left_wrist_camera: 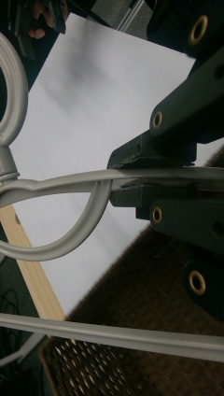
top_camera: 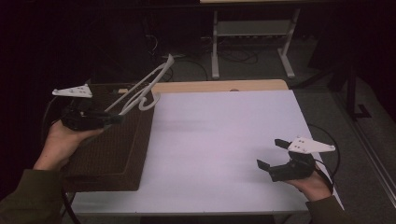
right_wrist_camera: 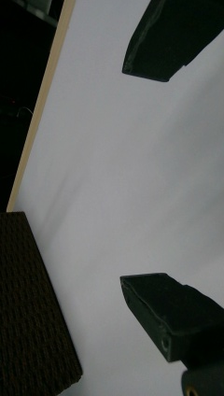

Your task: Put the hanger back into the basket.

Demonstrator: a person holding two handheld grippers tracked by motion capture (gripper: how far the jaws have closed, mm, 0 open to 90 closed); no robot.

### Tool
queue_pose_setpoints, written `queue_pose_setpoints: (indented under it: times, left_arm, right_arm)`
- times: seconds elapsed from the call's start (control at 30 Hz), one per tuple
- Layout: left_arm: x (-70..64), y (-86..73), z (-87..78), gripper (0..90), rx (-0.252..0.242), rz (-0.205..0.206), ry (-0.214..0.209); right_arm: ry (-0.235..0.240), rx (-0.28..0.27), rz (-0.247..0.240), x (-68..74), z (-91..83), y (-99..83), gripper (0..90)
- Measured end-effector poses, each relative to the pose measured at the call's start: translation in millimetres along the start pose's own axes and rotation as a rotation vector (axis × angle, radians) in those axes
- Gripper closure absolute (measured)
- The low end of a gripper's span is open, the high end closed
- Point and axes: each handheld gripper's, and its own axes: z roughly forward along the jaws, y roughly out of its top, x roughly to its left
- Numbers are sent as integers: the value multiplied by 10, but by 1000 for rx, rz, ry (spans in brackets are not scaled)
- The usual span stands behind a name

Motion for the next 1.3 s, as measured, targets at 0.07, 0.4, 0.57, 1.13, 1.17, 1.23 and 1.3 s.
queue_pose_setpoints:
  times: [0.07, 0.4, 0.57, 1.13, 1.17, 1.23, 1.3]
  left_arm:
    - [40, -46, -49, 823, 7, -7, 10]
    - [224, -300, -213, 823, 37, -54, 52]
    - [328, -443, -271, 823, 74, -73, 62]
    - [473, -710, -316, 823, 119, -119, 47]
    - [461, -715, -318, 823, 131, -117, 48]
    - [458, -720, -316, 822, 143, -117, 48]
    - [467, -745, -302, 822, 158, -117, 46]
  right_arm:
    - [2, 3, 2, 3, 0, 2, 8]
    - [2, 13, -6, 1, 28, -8, 8]
    - [-1, 19, -1, -3, 42, -4, 8]
    - [-8, 26, 5, -1, 62, 5, 8]
    - [-9, 27, 6, -3, 61, 5, 8]
    - [-9, 25, 4, -6, 62, 5, 8]
    - [-9, 25, 3, -9, 62, 8, 8]
